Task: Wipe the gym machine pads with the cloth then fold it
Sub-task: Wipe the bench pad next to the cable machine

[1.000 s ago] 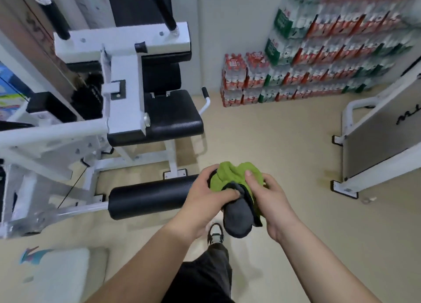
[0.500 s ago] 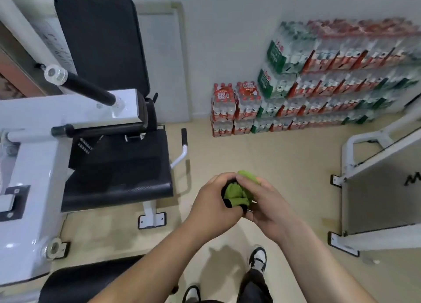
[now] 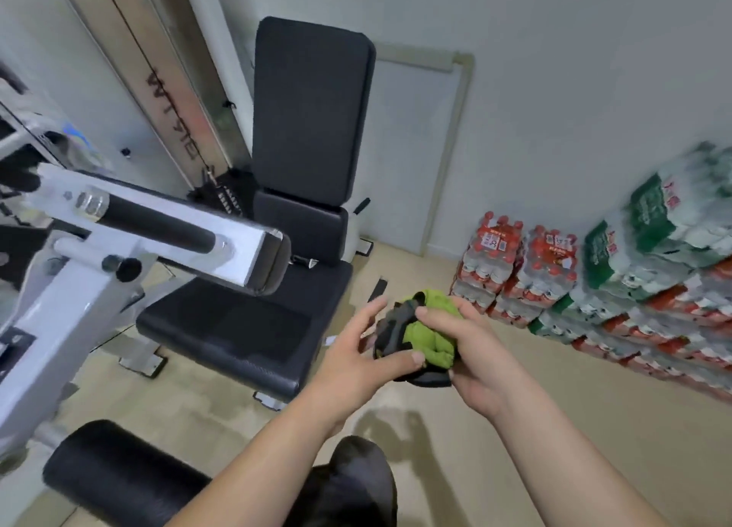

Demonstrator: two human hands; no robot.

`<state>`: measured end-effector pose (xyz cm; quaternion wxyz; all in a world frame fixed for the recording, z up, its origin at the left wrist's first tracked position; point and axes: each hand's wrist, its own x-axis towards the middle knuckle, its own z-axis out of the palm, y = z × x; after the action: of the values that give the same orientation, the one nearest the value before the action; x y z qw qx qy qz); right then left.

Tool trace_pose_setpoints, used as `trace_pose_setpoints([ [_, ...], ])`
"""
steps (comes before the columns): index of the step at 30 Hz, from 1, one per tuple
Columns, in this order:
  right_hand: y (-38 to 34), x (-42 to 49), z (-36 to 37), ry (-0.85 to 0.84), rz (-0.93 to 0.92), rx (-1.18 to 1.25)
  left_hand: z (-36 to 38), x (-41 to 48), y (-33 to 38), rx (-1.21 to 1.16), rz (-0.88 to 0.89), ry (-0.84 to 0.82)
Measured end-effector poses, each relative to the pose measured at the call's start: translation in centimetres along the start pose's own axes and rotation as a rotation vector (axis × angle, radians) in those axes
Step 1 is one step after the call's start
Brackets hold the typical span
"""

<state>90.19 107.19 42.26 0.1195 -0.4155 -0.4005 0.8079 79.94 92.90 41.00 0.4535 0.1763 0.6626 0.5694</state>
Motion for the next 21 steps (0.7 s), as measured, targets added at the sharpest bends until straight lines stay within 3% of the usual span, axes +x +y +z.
trace_pose_setpoints([
  [5, -6.3, 7.9, 2.2, -0.128, 0.012, -0.083, -0.6, 8.0, 4.3, -0.114, -0.005, 0.125],
  [13, -17.9, 21.9, 4.3, 0.042, -0.19, -0.537, -0.6, 25.2, 12.6, 0.094, 0.14, 0.192],
  [16, -21.6, 26.1, 6.1, 0.012, -0.195, -0.546, -1.2, 29.3, 15.0, 0.036, 0.134, 0.212],
  [21, -25.5, 34.1, 13.1, -0.149, -0.182, -0.625, -7.6, 34.8, 18.0, -0.021, 0.138, 0.617],
])
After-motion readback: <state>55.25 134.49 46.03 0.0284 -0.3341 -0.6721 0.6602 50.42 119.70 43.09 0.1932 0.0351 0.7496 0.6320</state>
